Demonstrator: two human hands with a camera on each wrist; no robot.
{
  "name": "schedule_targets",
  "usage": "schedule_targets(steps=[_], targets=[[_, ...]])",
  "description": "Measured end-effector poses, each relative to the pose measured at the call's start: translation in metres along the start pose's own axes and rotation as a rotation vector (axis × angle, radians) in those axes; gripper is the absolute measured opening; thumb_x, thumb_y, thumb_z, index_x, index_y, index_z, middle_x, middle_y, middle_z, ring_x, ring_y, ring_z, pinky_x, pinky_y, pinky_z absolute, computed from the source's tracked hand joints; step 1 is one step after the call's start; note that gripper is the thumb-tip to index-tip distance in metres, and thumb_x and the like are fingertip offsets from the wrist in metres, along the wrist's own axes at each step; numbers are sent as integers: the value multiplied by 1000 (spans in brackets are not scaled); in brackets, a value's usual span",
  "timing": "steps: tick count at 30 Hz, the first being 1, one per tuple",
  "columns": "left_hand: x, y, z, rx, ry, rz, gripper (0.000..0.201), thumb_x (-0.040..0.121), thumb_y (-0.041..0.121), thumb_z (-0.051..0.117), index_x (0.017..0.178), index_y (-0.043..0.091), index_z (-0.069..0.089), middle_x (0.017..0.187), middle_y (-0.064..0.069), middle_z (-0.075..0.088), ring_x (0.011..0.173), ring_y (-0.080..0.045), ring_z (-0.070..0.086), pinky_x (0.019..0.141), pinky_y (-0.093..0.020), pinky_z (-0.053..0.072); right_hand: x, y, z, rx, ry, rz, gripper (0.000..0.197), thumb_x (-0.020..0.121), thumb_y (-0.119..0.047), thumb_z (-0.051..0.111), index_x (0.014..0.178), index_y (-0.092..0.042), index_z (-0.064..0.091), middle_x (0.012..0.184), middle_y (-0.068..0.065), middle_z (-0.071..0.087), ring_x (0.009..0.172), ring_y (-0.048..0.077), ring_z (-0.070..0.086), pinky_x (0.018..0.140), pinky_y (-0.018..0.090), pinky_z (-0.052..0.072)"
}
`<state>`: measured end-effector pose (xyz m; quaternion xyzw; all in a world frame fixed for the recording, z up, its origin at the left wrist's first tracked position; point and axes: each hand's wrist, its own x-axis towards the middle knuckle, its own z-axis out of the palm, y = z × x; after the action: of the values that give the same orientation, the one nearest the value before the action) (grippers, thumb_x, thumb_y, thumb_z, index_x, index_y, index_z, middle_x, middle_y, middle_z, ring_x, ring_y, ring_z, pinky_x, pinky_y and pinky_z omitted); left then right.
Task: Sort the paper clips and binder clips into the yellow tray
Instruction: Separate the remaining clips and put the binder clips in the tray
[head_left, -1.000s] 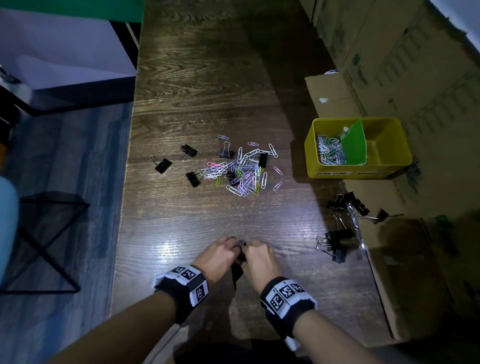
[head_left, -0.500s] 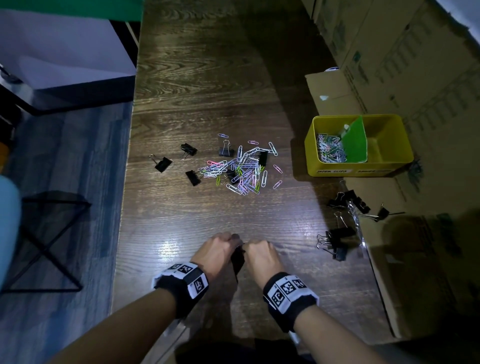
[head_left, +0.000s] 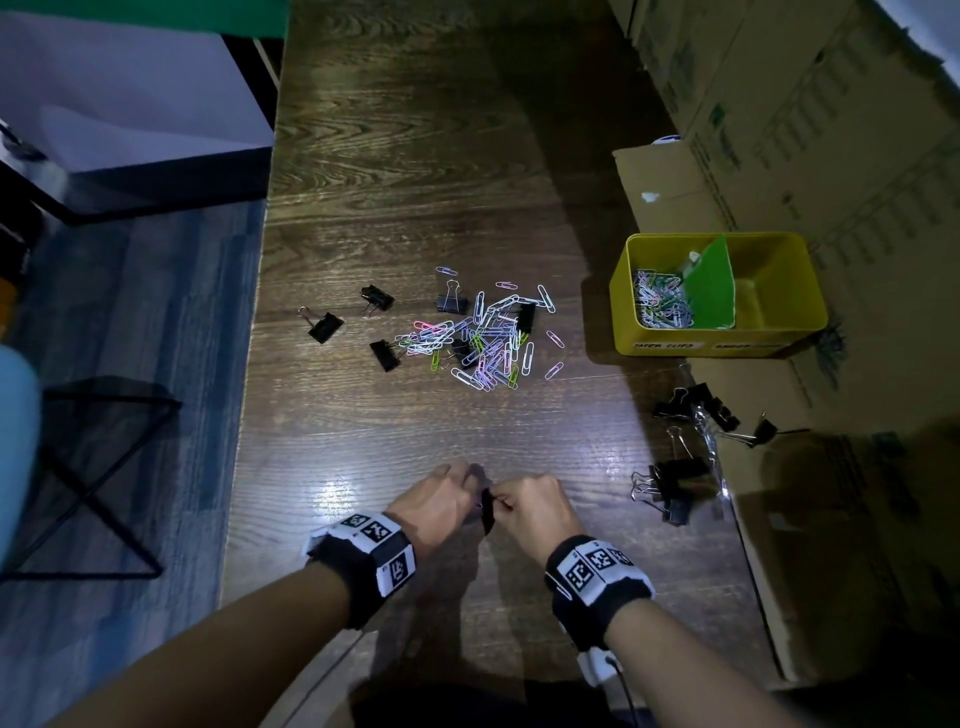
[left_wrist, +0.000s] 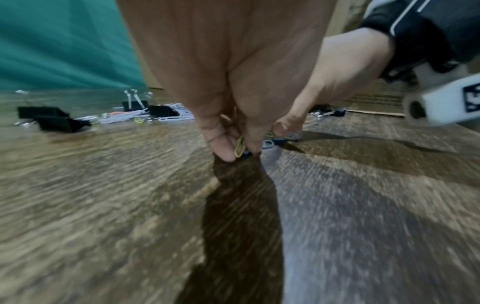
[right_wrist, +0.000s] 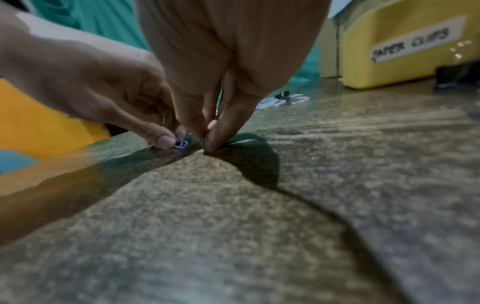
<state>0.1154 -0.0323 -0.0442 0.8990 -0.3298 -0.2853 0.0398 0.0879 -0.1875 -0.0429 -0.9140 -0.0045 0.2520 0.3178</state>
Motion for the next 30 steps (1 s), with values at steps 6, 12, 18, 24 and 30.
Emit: schedule_targets(steps=[6,12,18,24,30], targets=[[-6,-5,1,-21,130,108,18,76,26,68,85,14,58,79,-2,62,68,-17,61,57,-21,44,12,14,-8,320,43,162,13,77,-13,74,89,-11,76,82,7,75,75,12,69,77,23,55],[-2,3,-3,-220,73,-1,17,96,22,44,104,10,52,102,-11,56,93,-26,54,74,-24,38,21,20,-34,434,106,158,14,74,-12,78,88,-11,76,73,0,71,62,3,63,69,18,54],[34,-12,-39,-586,-52,-172,7,84,12,57,83,16,62,81,-16,67,65,-20,53,56,-24,40,27,45,-72,591,196,138,15,72,-9,79,71,-22,73,70,1,72,63,10,64,73,31,57],[132,20,-157,-516,297,-56,8,89,13,57,88,10,65,77,1,65,72,-18,59,63,-21,40,17,60,-126,671,330,124,20,71,-7,79,70,-26,73,73,-3,74,65,8,66,70,25,55],[215,92,-216,-260,372,40,17,87,8,51,99,6,62,106,-15,59,101,-32,56,84,-37,43,25,64,-198,833,638,66,24,75,-1,74,80,-25,72,66,-18,70,66,-3,64,69,16,54]])
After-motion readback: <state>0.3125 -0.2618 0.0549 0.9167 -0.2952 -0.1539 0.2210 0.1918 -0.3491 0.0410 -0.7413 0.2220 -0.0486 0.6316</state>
